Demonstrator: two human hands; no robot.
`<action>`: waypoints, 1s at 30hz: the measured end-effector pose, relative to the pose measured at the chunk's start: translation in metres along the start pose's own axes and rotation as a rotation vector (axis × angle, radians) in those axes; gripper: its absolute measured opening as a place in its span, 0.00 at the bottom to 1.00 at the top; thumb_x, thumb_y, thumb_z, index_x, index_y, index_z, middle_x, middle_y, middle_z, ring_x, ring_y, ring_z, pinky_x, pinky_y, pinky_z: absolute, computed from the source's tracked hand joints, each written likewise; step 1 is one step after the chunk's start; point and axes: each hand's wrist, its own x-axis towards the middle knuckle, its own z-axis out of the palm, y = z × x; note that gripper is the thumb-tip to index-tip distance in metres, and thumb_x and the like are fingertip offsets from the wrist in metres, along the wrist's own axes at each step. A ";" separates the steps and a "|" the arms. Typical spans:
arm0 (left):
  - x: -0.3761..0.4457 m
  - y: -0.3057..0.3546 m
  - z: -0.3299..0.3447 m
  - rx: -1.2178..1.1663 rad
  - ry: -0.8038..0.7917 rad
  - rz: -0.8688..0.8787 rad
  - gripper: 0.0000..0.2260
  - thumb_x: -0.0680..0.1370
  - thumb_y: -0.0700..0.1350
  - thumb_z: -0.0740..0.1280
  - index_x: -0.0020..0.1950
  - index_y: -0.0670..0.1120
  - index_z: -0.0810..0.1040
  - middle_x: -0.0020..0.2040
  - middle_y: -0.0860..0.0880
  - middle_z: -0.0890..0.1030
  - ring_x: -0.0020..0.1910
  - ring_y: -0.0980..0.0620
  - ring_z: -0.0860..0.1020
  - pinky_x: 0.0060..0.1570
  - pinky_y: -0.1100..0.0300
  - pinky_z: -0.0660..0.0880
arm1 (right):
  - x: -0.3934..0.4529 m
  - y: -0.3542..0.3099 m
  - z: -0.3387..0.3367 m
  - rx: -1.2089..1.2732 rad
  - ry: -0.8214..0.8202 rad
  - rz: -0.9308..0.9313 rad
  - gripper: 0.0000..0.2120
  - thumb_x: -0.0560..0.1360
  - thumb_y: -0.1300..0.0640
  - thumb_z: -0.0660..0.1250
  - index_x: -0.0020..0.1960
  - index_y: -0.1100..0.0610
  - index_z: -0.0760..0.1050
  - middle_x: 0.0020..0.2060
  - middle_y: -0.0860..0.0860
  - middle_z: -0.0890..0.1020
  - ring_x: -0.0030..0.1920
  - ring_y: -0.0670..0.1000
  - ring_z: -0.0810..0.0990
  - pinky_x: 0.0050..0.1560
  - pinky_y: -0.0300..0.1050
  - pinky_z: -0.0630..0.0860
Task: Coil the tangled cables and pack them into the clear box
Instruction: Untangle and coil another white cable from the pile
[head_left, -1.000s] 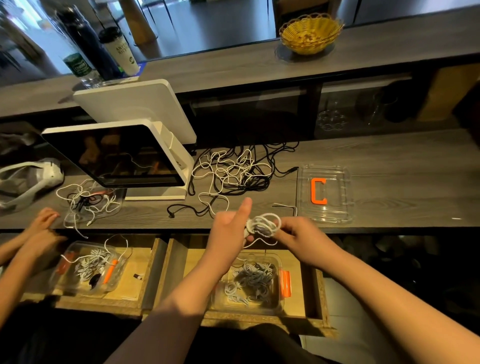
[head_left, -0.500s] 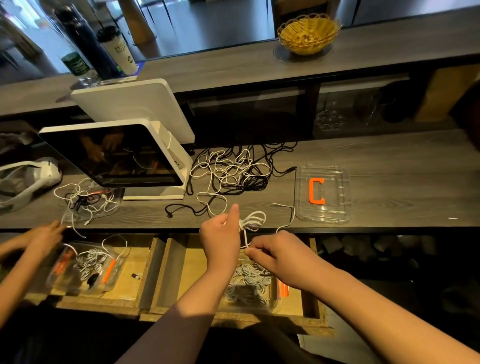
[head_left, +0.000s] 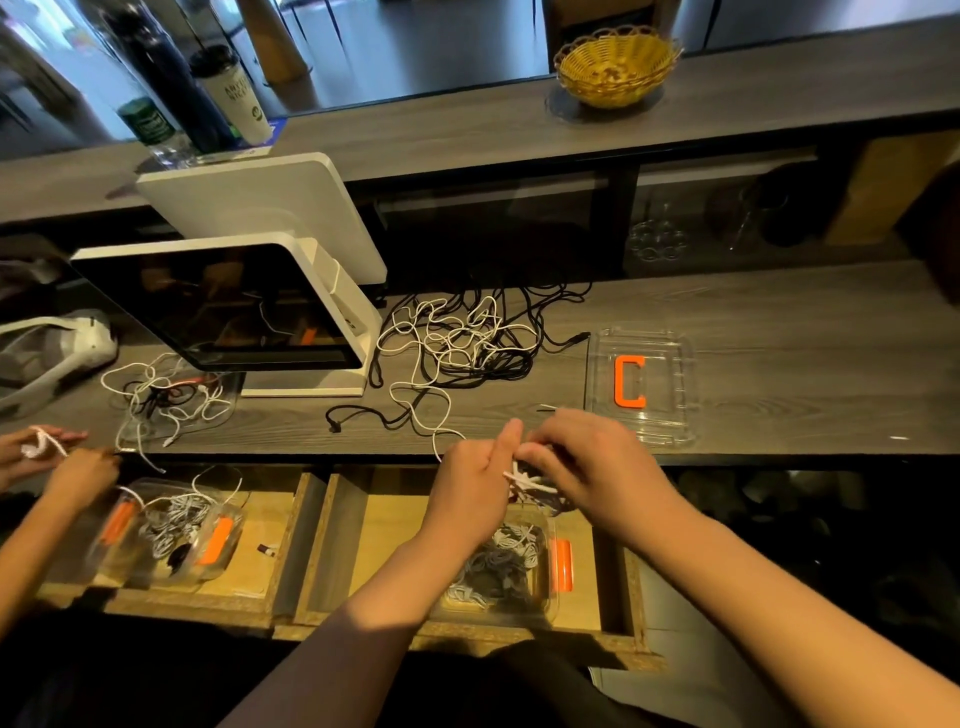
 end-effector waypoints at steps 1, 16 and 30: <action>-0.002 0.006 0.000 -0.071 -0.008 -0.005 0.26 0.78 0.62 0.57 0.24 0.50 0.65 0.20 0.55 0.63 0.23 0.57 0.61 0.28 0.55 0.57 | 0.002 0.004 -0.004 -0.006 0.037 -0.014 0.21 0.77 0.37 0.56 0.47 0.51 0.79 0.39 0.44 0.77 0.39 0.45 0.77 0.37 0.49 0.79; -0.013 0.032 -0.016 -0.824 -0.321 -0.125 0.14 0.77 0.52 0.63 0.49 0.42 0.77 0.32 0.50 0.74 0.28 0.58 0.69 0.32 0.65 0.68 | 0.005 0.018 -0.016 0.201 0.035 0.112 0.14 0.76 0.47 0.61 0.43 0.56 0.80 0.31 0.46 0.78 0.35 0.46 0.76 0.33 0.43 0.71; -0.005 0.005 -0.019 -0.499 0.162 -0.161 0.06 0.78 0.45 0.71 0.45 0.44 0.81 0.38 0.47 0.84 0.37 0.54 0.80 0.42 0.62 0.77 | -0.005 -0.006 0.014 0.118 -0.212 0.204 0.13 0.82 0.46 0.58 0.44 0.50 0.76 0.34 0.47 0.78 0.35 0.45 0.76 0.39 0.52 0.75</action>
